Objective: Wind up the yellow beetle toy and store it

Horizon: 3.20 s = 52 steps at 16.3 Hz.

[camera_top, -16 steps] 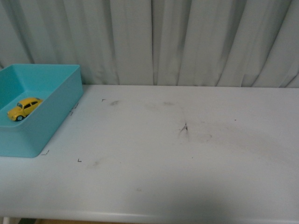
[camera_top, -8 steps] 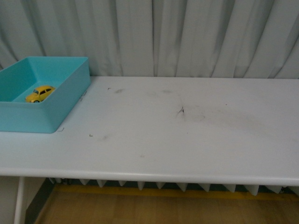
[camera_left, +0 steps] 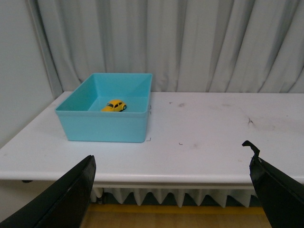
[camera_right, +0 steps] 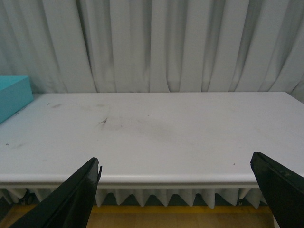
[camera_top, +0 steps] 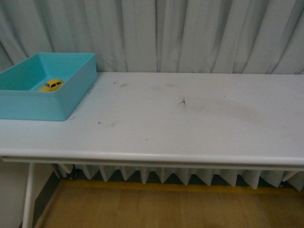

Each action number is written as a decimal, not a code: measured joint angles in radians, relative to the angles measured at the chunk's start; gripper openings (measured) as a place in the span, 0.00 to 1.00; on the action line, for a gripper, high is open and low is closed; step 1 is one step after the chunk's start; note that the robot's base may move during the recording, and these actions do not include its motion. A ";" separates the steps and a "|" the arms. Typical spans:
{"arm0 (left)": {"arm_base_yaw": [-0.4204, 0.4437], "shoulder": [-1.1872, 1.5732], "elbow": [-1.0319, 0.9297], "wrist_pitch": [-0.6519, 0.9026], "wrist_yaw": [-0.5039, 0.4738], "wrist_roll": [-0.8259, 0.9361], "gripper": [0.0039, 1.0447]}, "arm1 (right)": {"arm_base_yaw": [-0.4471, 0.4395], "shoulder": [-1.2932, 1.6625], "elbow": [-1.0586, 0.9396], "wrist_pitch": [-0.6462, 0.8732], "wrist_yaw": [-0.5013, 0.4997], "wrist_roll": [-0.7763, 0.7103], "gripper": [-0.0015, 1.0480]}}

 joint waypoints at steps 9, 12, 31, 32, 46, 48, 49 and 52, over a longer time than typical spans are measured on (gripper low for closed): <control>0.000 0.000 0.000 0.000 0.000 0.000 0.94 | 0.000 0.000 0.000 0.001 0.000 0.000 0.94; 0.000 0.000 0.000 0.000 0.000 0.000 0.94 | 0.000 0.000 0.000 0.001 0.000 0.000 0.94; 0.000 0.000 0.000 0.000 0.000 -0.001 0.94 | 0.000 0.000 0.000 0.002 0.000 0.000 0.94; 0.000 0.000 0.000 0.000 0.000 -0.001 0.94 | 0.000 0.000 0.000 0.001 0.000 0.001 0.94; 0.000 0.000 0.000 -0.004 0.001 0.000 0.94 | 0.000 0.000 0.000 -0.003 0.001 0.001 0.94; 0.000 0.000 0.000 -0.003 0.001 -0.001 0.94 | 0.000 0.000 0.000 -0.001 0.000 0.001 0.94; 0.000 0.000 0.000 -0.003 0.000 -0.001 0.94 | 0.000 0.000 0.000 -0.001 0.000 0.001 0.94; 0.000 0.000 0.000 -0.002 0.000 -0.001 0.94 | 0.000 0.000 0.000 0.000 0.000 0.001 0.94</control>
